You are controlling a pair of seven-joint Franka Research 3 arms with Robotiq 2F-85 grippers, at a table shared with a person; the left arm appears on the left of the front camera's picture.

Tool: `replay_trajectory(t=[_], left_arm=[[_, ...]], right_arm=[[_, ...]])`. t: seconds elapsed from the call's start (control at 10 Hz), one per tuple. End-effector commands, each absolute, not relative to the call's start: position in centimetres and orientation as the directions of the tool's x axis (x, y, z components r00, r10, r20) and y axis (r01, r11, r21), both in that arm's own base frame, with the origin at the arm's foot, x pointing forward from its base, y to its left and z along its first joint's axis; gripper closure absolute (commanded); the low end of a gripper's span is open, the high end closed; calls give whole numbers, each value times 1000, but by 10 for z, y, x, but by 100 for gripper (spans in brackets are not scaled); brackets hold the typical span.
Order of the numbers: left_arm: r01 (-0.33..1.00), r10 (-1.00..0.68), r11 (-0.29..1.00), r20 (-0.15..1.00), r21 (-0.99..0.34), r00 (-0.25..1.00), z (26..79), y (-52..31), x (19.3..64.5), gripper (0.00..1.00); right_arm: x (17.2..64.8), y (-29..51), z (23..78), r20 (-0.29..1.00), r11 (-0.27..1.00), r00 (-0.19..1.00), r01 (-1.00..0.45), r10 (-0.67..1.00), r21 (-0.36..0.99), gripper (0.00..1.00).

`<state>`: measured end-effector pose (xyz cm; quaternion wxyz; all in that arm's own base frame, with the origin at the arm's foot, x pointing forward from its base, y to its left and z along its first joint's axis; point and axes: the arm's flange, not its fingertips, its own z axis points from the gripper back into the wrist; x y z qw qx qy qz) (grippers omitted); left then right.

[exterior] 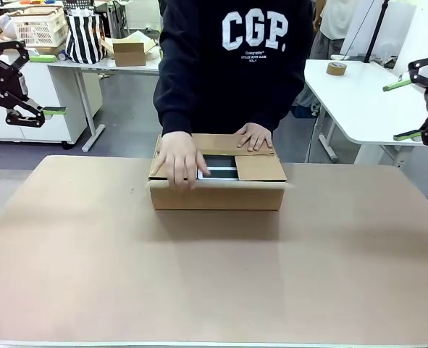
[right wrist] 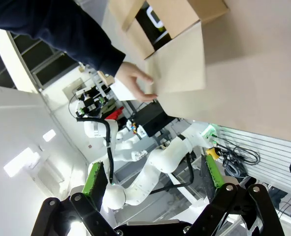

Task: Pack the gift set into the box.
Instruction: Press and hold the closed box until the human finishes sealing it.

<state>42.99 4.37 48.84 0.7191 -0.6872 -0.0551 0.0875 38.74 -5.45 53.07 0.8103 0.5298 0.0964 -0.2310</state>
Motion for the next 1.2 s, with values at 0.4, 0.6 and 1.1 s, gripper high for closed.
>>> replay_trajectory(t=[0.4, 0.6, 1.1], left_arm=[[-48, 199, 22, -42, -999, 979, 489, 42, 426, 0], [-48, 199, 22, -42, -999, 979, 489, 42, 426, 0], [-48, 199, 22, -42, -999, 979, 489, 42, 426, 0]], right_arm=[[388, -56, 532, -396, 328, 881, 466, -261, 821, 0], [388, -56, 532, -396, 328, 881, 466, -261, 821, 0], [388, -56, 532, -396, 328, 881, 466, -261, 821, 0]])
